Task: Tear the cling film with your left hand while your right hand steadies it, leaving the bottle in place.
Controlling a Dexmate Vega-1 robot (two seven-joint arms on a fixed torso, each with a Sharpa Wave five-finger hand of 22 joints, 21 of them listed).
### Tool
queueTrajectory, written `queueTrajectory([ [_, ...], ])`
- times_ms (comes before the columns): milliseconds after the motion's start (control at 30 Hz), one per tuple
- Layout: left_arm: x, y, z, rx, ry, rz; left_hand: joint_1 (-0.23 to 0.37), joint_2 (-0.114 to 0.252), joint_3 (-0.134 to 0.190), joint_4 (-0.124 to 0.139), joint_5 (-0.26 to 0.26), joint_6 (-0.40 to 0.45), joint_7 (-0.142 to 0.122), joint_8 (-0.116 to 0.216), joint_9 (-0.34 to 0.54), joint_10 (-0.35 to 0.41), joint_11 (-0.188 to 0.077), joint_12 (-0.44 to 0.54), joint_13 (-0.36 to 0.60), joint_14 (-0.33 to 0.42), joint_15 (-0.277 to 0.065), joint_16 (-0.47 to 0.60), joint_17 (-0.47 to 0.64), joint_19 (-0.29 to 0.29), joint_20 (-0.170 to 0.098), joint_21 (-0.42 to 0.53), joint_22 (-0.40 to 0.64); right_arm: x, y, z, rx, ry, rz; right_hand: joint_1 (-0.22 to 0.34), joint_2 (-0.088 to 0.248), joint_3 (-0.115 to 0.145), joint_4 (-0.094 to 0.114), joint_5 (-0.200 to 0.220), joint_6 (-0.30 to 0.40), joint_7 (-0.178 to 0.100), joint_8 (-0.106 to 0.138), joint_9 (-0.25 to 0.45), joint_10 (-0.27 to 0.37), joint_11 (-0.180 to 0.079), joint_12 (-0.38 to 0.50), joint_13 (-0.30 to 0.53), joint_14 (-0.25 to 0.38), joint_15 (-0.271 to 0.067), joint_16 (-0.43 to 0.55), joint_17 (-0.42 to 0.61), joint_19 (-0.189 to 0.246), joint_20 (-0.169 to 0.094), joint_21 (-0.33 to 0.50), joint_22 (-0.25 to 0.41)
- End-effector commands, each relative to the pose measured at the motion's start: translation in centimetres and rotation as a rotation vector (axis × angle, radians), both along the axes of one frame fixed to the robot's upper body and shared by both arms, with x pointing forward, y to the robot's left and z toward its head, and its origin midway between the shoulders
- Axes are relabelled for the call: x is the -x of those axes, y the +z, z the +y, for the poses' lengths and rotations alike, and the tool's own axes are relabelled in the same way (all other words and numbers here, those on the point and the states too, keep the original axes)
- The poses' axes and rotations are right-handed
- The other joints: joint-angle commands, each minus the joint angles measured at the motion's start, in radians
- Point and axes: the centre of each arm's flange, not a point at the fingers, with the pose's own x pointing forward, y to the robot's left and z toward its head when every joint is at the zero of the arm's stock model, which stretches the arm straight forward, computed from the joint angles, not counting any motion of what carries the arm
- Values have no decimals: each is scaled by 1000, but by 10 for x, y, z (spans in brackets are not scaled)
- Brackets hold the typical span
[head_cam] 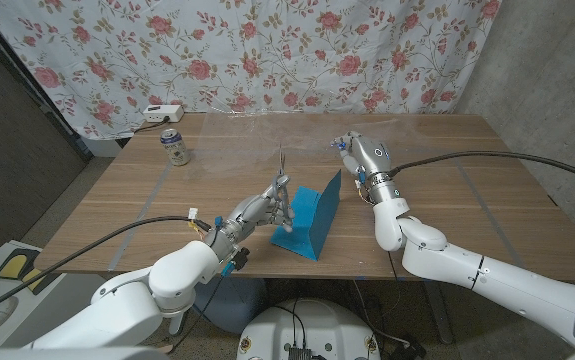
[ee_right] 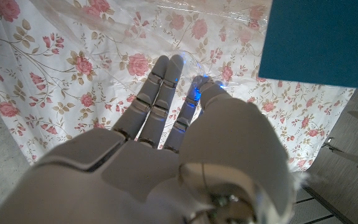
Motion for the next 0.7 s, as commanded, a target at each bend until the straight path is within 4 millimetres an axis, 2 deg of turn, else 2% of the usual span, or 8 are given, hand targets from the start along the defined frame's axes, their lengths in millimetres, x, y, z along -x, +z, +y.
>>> queueTrajectory([
  [33, -4, 2, -2, -1, -6, 4, 2, -8, -265, 203, -4, 40, 86, 0, 0, 38, -34, 3, 4, 4, -2, 6, 1, 10, 4, -4, 1, 0, -4, -1, -15, 7, -20, 8, -5, 8, 3, 3, 4, 0, -3, 5, 3, -6, 12, 85, 7, -163, -5, 6, -6, -34, 7, 1],
  [700, -7, 3, -6, 27, -53, 34, 4, -6, -264, 206, -5, 41, 87, -4, 2, 39, -32, -1, 3, 1, 0, 6, 3, 11, 5, -7, 2, 3, -9, -3, -21, 29, -34, 5, -4, 10, 4, 3, 5, 1, -6, 7, -4, -4, 14, 80, 5, -164, -22, 21, -11, -44, 27, -2],
])
